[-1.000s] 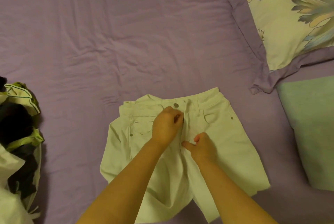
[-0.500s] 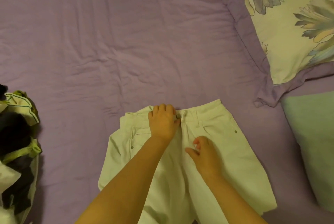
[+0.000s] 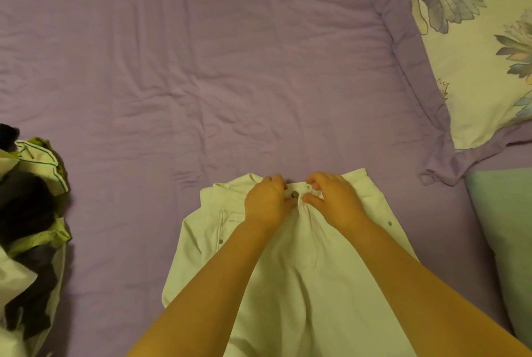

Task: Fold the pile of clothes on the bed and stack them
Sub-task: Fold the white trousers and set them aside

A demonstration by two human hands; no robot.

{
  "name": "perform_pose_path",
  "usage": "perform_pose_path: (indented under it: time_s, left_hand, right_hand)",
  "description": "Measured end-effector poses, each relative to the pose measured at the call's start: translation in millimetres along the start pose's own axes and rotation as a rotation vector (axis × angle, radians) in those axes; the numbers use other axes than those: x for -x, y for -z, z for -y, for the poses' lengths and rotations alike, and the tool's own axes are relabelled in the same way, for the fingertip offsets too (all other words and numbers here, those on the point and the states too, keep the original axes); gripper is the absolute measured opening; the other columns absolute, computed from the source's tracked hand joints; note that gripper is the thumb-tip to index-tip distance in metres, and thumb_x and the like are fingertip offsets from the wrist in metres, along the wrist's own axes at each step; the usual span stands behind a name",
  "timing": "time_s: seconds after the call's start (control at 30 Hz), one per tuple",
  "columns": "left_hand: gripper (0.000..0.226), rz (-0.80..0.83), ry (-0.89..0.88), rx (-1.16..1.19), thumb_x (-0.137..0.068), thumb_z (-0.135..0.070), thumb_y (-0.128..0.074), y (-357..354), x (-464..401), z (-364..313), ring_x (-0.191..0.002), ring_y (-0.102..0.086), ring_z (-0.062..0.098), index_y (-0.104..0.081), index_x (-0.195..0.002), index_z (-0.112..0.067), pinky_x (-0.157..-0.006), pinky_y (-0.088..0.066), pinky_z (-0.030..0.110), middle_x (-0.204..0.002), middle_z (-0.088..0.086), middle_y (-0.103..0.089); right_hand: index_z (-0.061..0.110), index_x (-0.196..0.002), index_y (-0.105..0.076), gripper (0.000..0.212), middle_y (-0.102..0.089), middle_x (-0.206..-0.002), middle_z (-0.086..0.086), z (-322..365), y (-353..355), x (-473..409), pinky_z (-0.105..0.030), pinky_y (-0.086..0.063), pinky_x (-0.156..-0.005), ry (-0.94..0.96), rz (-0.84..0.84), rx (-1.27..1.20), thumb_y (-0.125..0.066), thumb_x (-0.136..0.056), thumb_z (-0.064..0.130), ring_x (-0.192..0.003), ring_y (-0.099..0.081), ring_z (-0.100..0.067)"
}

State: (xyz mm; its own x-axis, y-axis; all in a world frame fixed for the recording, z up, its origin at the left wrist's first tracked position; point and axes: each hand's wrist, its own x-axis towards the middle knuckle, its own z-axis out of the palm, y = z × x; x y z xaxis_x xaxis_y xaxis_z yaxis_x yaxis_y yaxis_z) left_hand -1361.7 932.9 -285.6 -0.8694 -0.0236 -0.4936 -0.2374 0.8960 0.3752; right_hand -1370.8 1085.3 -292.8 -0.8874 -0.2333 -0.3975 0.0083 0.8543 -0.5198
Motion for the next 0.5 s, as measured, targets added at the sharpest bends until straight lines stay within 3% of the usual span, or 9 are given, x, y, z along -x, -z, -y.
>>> perform_pose_path:
  time_s: [0.07,0.13,0.23,0.37,0.5]
  left_hand:
    - [0.031,0.049,0.044,0.119,-0.091,-0.038,-0.060,4,1,2,-0.091,-0.062,0.024,-0.059,-0.109,-0.013,-0.075,-0.050,0.034,-0.104,0.007,-0.065]
    - [0.029,0.080,0.088,0.219,-0.091,-0.035,-0.061,10,3,3,-0.095,-0.063,0.023,-0.063,-0.111,-0.013,-0.079,-0.049,0.031,-0.108,0.006,-0.067]
    - [0.035,0.143,0.114,0.314,-0.090,-0.033,-0.064,18,10,-1,-0.100,-0.063,0.022,-0.066,-0.116,-0.010,-0.081,-0.046,0.026,-0.113,0.007,-0.068]
    - [0.027,0.164,0.174,0.541,-0.085,-0.030,-0.071,32,29,-10,-0.088,-0.063,0.017,-0.071,-0.102,-0.009,-0.076,-0.047,0.023,-0.098,0.004,-0.070]
    - [0.016,0.168,0.218,0.820,-0.080,-0.022,-0.076,56,66,-20,-0.087,-0.066,0.018,-0.073,-0.090,-0.010,-0.080,-0.053,0.025,-0.089,0.003,-0.071]
  right_hand:
    - [0.027,-0.104,-0.064,0.019,-0.060,-0.103,0.007,3,0,4,-0.026,-0.025,-0.089,0.069,-0.058,0.153,-0.058,-0.090,0.039,-0.108,-0.045,-0.016]
    - [0.028,-0.098,-0.065,0.013,-0.059,-0.099,0.009,6,2,9,-0.025,-0.023,-0.091,0.113,-0.059,0.135,-0.056,-0.092,0.036,-0.110,-0.043,-0.015]
    - [0.026,-0.101,-0.066,0.014,-0.064,-0.101,0.006,11,11,17,-0.026,-0.030,-0.093,0.143,0.009,0.040,-0.054,-0.094,0.029,-0.106,-0.050,-0.017]
    - [0.021,-0.100,-0.069,0.014,-0.066,-0.103,0.001,23,30,35,-0.033,-0.039,-0.095,0.183,0.063,-0.038,-0.059,-0.092,0.027,-0.103,-0.053,-0.017]
    - [0.024,-0.090,-0.068,0.005,-0.059,-0.088,0.017,35,55,67,-0.025,-0.039,-0.088,0.224,0.033,-0.197,-0.065,-0.087,0.022,-0.092,-0.049,-0.004]
